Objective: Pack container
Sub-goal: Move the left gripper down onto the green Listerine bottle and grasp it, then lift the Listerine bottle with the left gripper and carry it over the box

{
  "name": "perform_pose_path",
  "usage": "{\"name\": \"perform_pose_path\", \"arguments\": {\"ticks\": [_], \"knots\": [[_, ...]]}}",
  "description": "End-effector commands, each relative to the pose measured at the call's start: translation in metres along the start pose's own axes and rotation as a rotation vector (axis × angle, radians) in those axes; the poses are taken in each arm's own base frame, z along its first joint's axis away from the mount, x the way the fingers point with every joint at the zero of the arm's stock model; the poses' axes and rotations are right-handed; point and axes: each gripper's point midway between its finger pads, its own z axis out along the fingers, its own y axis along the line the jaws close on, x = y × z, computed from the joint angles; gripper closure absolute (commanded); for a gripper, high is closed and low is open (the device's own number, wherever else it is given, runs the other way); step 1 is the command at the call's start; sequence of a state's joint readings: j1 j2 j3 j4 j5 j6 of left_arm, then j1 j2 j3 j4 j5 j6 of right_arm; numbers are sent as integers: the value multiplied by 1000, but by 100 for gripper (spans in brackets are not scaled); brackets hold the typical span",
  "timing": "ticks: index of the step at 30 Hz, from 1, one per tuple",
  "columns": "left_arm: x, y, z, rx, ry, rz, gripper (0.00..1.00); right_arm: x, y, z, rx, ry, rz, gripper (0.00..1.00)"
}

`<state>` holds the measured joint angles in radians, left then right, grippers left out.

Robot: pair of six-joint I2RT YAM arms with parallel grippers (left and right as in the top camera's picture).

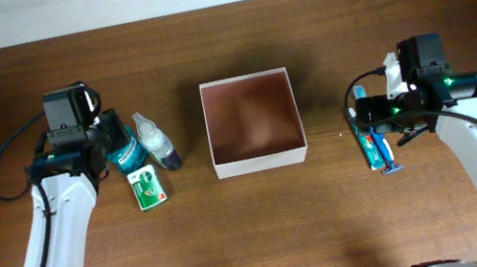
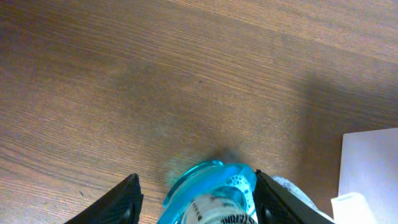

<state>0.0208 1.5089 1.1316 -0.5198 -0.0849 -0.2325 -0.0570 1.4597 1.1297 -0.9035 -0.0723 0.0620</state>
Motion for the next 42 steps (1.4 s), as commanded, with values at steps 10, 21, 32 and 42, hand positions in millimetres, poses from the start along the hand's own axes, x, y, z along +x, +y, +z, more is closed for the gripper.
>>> {"name": "perform_pose_path", "arguments": {"ticks": [10,21,32,42], "knots": [[-11,0,1,-3,-34,-3,68,-5,1,-2,3,-14,-11,1],[-21,2,0,-23,-71,25,67,-5,1,-2,3,-14,-11,1],[-60,4,-34,-44,-202,74,66,-5,1,-2,3,-14,-11,2],[-102,-7,-95,15,-393,78,67,-5,1,-2,3,-14,-11,2]]}}
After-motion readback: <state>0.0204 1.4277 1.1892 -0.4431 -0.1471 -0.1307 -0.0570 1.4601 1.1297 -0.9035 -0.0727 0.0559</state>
